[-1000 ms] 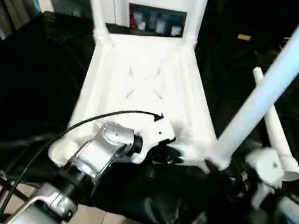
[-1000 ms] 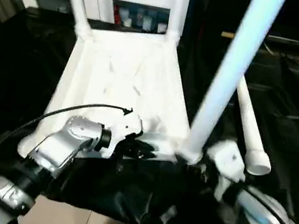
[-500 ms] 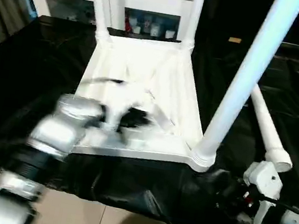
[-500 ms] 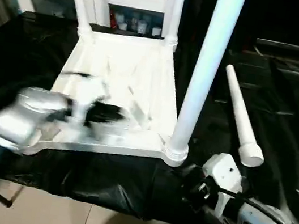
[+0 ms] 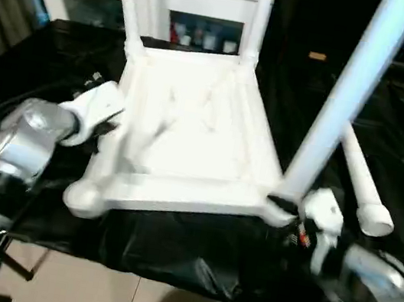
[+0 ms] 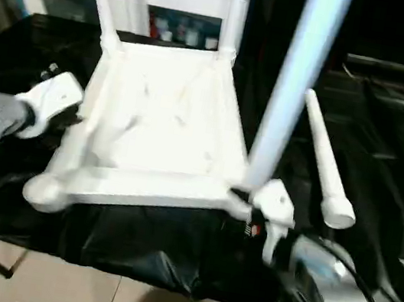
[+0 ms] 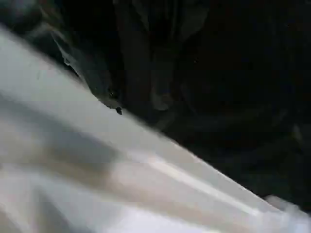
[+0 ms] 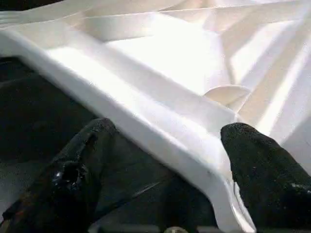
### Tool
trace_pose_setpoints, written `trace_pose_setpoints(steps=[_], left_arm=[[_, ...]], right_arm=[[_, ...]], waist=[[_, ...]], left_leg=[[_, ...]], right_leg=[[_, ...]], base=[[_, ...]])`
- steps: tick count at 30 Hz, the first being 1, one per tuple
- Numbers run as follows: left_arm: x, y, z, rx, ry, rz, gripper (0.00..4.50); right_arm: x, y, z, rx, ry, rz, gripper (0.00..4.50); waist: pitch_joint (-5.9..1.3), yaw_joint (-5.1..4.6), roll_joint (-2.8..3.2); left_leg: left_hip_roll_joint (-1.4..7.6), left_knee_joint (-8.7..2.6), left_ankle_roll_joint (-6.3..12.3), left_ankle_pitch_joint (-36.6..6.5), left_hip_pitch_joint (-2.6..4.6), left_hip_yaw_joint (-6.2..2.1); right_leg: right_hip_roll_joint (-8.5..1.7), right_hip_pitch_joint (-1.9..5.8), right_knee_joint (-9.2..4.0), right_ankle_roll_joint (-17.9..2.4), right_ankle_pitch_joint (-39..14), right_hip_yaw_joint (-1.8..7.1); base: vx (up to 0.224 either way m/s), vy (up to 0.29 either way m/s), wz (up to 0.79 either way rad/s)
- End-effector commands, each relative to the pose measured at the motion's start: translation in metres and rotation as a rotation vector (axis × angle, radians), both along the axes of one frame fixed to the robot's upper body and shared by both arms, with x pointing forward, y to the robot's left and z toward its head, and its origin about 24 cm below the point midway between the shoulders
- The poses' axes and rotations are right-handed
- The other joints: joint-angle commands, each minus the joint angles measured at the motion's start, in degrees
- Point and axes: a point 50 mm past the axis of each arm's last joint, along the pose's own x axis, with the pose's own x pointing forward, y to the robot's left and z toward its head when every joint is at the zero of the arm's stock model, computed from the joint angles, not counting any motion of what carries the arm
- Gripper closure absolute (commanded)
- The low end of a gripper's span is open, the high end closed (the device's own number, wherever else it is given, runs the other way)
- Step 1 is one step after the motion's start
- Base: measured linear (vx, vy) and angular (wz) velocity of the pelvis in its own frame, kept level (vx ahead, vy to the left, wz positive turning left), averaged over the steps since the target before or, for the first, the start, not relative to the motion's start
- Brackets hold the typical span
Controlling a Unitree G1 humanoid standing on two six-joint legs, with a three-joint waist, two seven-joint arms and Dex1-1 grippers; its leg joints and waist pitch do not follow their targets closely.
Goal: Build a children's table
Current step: Rotate table base
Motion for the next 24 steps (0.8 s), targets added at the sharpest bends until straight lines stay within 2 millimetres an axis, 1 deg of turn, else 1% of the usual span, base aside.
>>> trace_pose_setpoints(steps=[1,2,4,5,6,7,8,9,10,12,13,15,16,17,18,19,20,21,22,23,24], left_arm=[[-0.001,-0.003,-0.005,0.014,0.020,-0.032,3.53],[-0.002,-0.008,-0.009,-0.023,0.037,-0.055,3.53],[-0.002,-0.016,-0.012,-0.058,0.044,-0.088,3.53],[-0.002,-0.020,-0.013,-0.058,0.048,-0.110,3.53],[-0.001,-0.022,-0.013,-0.056,0.035,-0.118,3.53],[0.000,-0.023,-0.012,-0.056,0.025,-0.115,3.53],[0.001,-0.022,-0.010,-0.055,0.017,-0.111,3.53],[0.001,-0.022,-0.009,-0.054,0.013,-0.108,3.53],[0.002,-0.020,-0.008,-0.043,0.007,-0.101,3.53],[0.004,-0.015,-0.003,-0.012,-0.018,-0.084,3.53],[0.006,-0.012,0.004,-0.011,-0.041,-0.078,3.53],[0.007,-0.014,0.010,-0.024,-0.061,-0.082,3.53],[0.007,-0.017,0.012,-0.044,-0.059,-0.095,3.53],[0.008,-0.020,0.013,-0.063,-0.054,-0.107,3.53],[0.007,-0.026,0.008,-0.077,-0.023,-0.140,3.53],[0.007,-0.027,0.007,-0.077,-0.016,-0.148,3.53],[0.004,-0.030,0.001,-0.073,0.023,-0.178,3.71],[0.003,-0.032,-0.005,-0.084,0.050,-0.192,3.81],[0.003,-0.032,-0.005,-0.084,0.050,-0.192,3.89],[0.002,-0.035,-0.012,-0.097,0.084,-0.209,3.89],[0.001,-0.036,-0.015,-0.100,0.102,-0.217,3.89]], right_arm=[[0.008,-0.005,0.001,-0.024,-0.039,-0.058,0.57],[0.015,-0.008,0.002,-0.024,-0.047,-0.098,0.57],[0.020,-0.008,0.003,-0.020,-0.050,-0.108,0.57],[0.019,-0.005,0.003,-0.018,-0.047,-0.093,0.57],[0.018,-0.003,0.003,-0.017,-0.046,-0.081,0.57],[0.018,-0.002,0.004,-0.017,-0.048,-0.079,0.57],[0.016,-0.001,0.003,-0.013,-0.043,-0.076,0.57],[0.014,-0.001,0.003,-0.010,-0.039,-0.074,0.57],[0.013,-0.001,0.003,-0.012,-0.042,-0.073,0.57],[0.010,-0.002,0.005,-0.010,-0.053,-0.089,0.57],[0.005,-0.004,0.007,-0.012,-0.064,-0.101,0.57],[0.000,-0.005,0.009,-0.018,-0.064,-0.106,0.57],[-0.002,-0.006,0.009,-0.026,-0.060,-0.106,0.57],[-0.004,-0.006,0.010,-0.033,-0.057,-0.105,0.57],[-0.007,-0.008,0.009,-0.057,-0.044,-0.116,0.57],[-0.007,-0.009,0.008,-0.062,-0.041,-0.119,0.57],[-0.010,-0.010,0.008,-0.067,-0.023,-0.121,0.57],[-0.012,-0.011,0.006,-0.084,-0.007,-0.127,0.57],[-0.012,-0.011,0.006,-0.084,-0.007,-0.127,0.75],[-0.015,-0.014,0.004,-0.105,0.016,-0.141,0.86],[-0.016,-0.015,0.003,-0.106,0.030,-0.148,0.86]], waist=[[-3.90,-0.05,-0.20],[-4.02,-0.04,-0.23],[-4.08,0.06,-0.24],[-4.08,0.14,-0.29],[-4.08,0.21,-0.34],[-4.11,0.24,-0.34],[-4.06,0.19,-0.86],[-4.10,0.30,-0.71],[-4.00,0.23,-0.56],[-3.93,0.21,-0.52],[-3.86,0.15,-0.36],[-3.71,0.20,-0.50],[-3.74,0.19,-0.50],[-3.60,0.22,-0.51],[-3.44,0.07,-0.27],[-3.52,0.15,-0.31],[-3.50,0.04,-0.23],[-3.52,0.09,-0.06],[-3.48,0.07,-0.15],[-3.58,0.04,-0.11],[-3.63,0.05,-0.07]], left_leg=[[2.49,-4.34,0.98,-12.32,1.37,-1.49],[2.48,-4.27,1.04,-11.80,1.35,-1.47],[2.42,-4.17,1.17,-10.93,1.31,-1.39],[2.45,-4.11,1.47,-10.89,1.30,-1.36],[2.44,-4.11,1.83,-10.59,1.15,-1.38],[2.44,-4.08,2.00,-10.50,1.18,-1.35],[2.43,-4.05,2.43,-9.89,1.02,-1.32],[2.45,-4.01,2.57,-9.50,1.00,-1.35],[2.43,-4.04,2.85,-9.45,0.94,-1.34],[2.46,-4.09,2.76,-10.08,1.04,-1.36],[2.44,-4.16,2.63,-10.51,1.01,-1.41],[2.54,-4.40,2.03,-12.06,1.18,-1.48],[2.53,-4.42,1.90,-12.20,1.17,-1.49],[2.57,-4.53,1.53,-12.64,1.23,-1.51],[2.49,-4.61,1.24,-13.35,1.18,-1.49],[2.51,-4.58,1.13,-13.68,1.32,-1.49],[2.47,-4.63,0.92,-13.98,1.17,-1.55],[2.43,-4.61,0.96,-13.87,1.21,-1.58],[2.47,-4.66,0.94,-13.97,1.14,-1.57],[2.41,-4.58,0.93,-13.68,1.11,-1.59],[2.38,-4.53,1.08,-13.16,1.05,-1.56]], right_leg=[[-2.91,2.19,-3.55,-12.55,-11.04,2.22],[-2.96,2.24,-3.36,-12.91,-9.81,2.23],[-2.91,2.27,-3.26,-13.55,-8.46,2.17],[-2.95,2.38,-3.21,-13.79,-7.84,2.23],[-2.94,2.50,-3.10,-13.65,-7.39,2.23],[-2.95,2.50,-3.10,-13.61,-7.21,2.24],[-2.97,2.59,-3.09,-13.58,-6.82,2.23],[-3.05,2.64,-2.98,-13.60,-6.72,2.25],[-2.97,2.59,-3.09,-13.26,-7.38,2.21],[-2.92,2.51,-3.27,-12.92,-8.58,2.20],[-2.93,2.51,-3.27,-12.78,-9.11,2.18],[-2.86,2.42,-3.55,-11.88,-11.46,2.21],[-2.88,2.42,-3.55,-11.78,-11.71,2.21],[-2.93,2.34,-3.71,-11.65,-12.63,2.22],[-2.82,2.27,-3.91,-11.49,-13.20,2.26],[-2.89,2.23,-3.88,-11.54,-13.34,2.27],[-2.90,2.31,-3.85,-11.45,-13.40,2.26],[-2.88,2.31,-3.90,-11.26,-13.18,2.32],[-2.89,2.33,-3.96,-11.22,-13.03,2.34],[-2.88,2.36,-3.81,-11.49,-12.06,2.31],[-2.90,2.41,-3.77,-11.77,-11.16,2.30]], base=[[0.000,0.000,0.00],[0.000,0.000,0.00],[0.000,0.000,0.00],[0.000,0.000,0.00],[0.000,0.000,0.00],[0.000,0.000,0.00],[0.000,0.000,0.00],[0.000,0.000,0.00],[0.000,0.000,0.00],[0.000,0.000,0.00],[0.000,0.000,0.00],[0.000,0.000,0.00],[0.000,0.000,0.00],[0.000,0.000,0.00],[0.000,0.000,0.00],[0.000,0.000,0.00],[0.000,0.000,0.00],[0.000,0.000,0.00],[0.000,0.000,0.00],[0.000,0.000,0.00],[0.000,0.000,0.00]])
